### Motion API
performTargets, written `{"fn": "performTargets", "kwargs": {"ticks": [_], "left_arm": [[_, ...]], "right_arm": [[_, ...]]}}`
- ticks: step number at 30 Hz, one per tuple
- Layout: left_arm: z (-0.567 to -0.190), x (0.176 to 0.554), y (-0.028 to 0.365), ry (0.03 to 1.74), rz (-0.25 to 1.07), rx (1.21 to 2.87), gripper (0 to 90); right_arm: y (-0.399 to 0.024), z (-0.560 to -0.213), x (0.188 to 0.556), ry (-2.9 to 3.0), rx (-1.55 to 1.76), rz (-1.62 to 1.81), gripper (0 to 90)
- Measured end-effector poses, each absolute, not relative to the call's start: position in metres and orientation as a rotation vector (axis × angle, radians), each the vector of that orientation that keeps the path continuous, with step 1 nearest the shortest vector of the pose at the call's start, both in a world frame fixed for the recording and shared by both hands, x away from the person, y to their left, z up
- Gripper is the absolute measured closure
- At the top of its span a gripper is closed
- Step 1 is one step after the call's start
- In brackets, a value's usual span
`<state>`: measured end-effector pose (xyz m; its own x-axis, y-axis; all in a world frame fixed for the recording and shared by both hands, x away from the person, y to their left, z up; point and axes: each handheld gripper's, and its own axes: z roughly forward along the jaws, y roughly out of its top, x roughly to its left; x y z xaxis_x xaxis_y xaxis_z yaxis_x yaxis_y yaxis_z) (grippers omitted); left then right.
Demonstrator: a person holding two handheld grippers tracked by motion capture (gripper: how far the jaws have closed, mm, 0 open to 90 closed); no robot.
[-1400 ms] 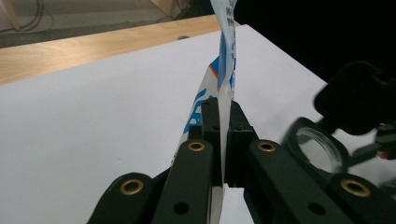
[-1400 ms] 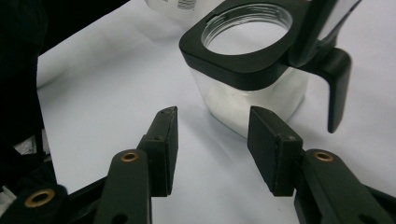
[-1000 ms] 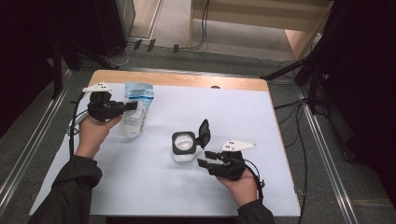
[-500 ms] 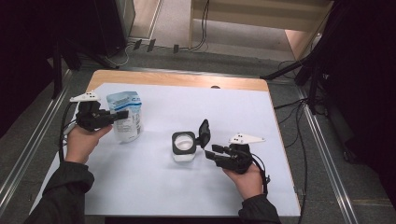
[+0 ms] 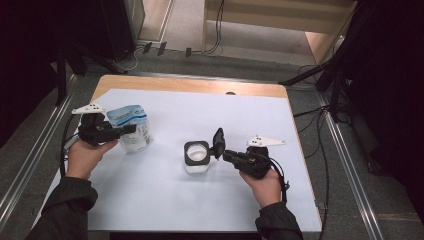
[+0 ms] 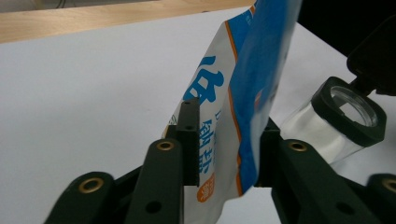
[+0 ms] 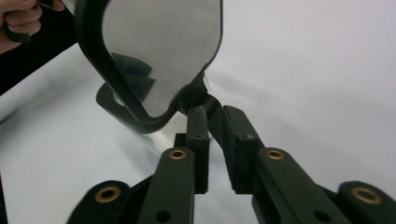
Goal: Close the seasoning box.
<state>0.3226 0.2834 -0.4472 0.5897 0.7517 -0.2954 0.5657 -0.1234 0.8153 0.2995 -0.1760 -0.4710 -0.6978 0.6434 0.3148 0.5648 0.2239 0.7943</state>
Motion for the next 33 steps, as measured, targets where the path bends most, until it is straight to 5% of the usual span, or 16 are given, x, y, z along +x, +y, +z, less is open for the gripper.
{"fn": "performTargets", "kwargs": {"ticks": [3,14,33], "left_arm": [[-0.447,0.319,0.282,1.067,0.249,1.822,62.5],[-0.454,0.308,0.289,1.097,0.244,1.831,42.4],[-0.477,0.273,0.306,1.142,0.28,1.872,35.3]], "right_arm": [[-0.173,-0.469,0.304,2.399,1.183,1.509,90.0],[-0.167,-0.46,0.317,2.359,1.187,1.562,90.0],[-0.158,-0.452,0.321,2.348,1.157,1.597,90.0]]}}
